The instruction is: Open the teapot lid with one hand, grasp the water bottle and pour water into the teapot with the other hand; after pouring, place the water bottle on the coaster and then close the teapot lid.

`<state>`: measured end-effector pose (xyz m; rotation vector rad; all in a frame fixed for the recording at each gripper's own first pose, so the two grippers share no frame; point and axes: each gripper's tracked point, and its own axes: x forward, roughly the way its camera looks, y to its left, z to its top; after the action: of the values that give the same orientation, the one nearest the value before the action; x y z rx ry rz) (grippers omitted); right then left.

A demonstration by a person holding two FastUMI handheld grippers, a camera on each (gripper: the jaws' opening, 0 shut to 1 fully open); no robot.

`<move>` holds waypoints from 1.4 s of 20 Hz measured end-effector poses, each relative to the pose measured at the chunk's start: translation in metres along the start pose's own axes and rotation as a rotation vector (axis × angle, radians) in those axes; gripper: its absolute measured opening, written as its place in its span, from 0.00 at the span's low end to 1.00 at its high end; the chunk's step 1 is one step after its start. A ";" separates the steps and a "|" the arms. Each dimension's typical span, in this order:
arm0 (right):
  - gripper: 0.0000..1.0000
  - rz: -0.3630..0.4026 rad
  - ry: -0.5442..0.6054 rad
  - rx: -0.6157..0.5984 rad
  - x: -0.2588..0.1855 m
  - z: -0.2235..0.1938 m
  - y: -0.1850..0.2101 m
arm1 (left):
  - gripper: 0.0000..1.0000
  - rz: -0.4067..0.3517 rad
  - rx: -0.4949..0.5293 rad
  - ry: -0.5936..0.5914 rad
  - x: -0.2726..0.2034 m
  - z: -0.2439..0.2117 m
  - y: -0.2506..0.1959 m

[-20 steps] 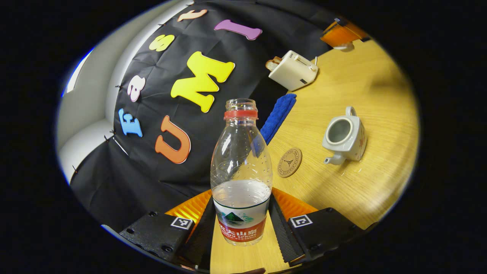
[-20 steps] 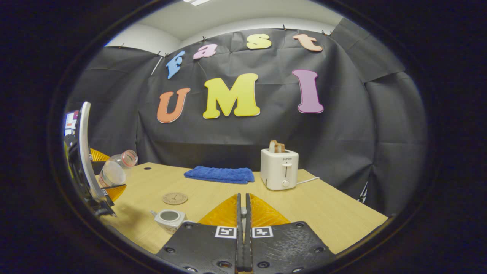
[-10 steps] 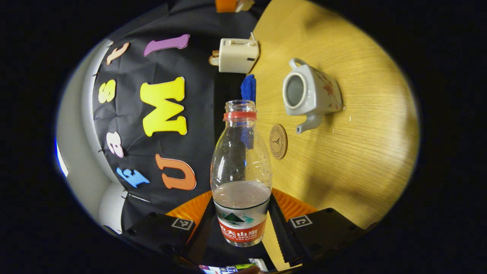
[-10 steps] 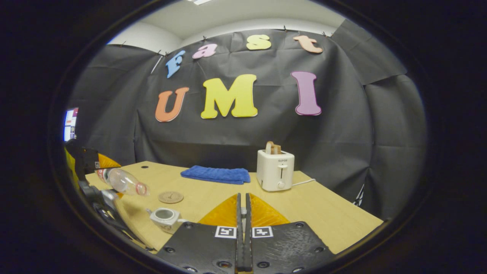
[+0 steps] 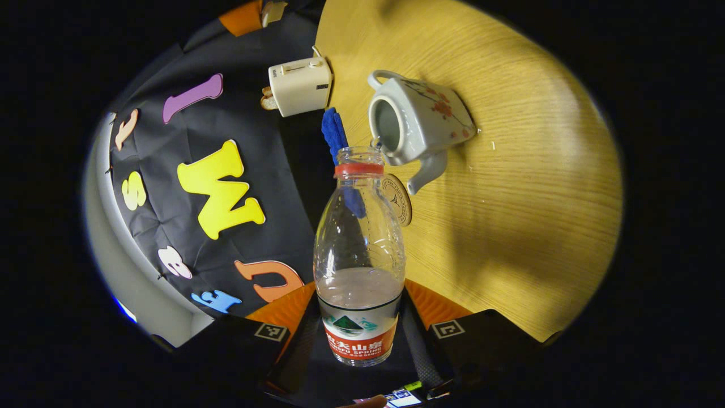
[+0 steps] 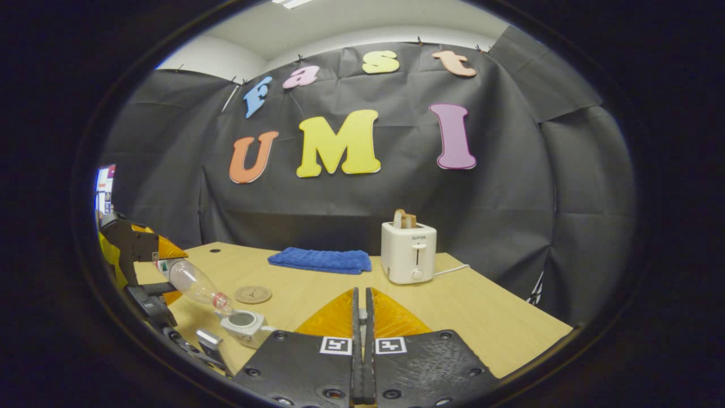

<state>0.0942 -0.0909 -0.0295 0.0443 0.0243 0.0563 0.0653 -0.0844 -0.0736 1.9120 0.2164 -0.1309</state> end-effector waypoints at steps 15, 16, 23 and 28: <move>0.00 0.018 0.000 -0.017 0.000 0.001 0.007 | 0.77 0.022 0.196 0.029 -0.001 -0.003 0.028; 0.00 0.021 0.002 -0.019 0.000 -0.001 0.008 | 0.77 0.023 0.204 0.028 -0.001 -0.002 0.029; 0.00 0.013 0.019 -0.030 0.004 -0.005 0.005 | 0.77 0.031 0.268 0.025 -0.004 0.004 0.034; 0.00 0.025 0.015 -0.030 0.003 -0.004 0.008 | 0.77 0.036 0.309 0.018 -0.005 0.011 0.036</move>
<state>0.0962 -0.0827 -0.0330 0.0143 0.0382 0.0818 0.0683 -0.1075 -0.0433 2.2245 0.1808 -0.1289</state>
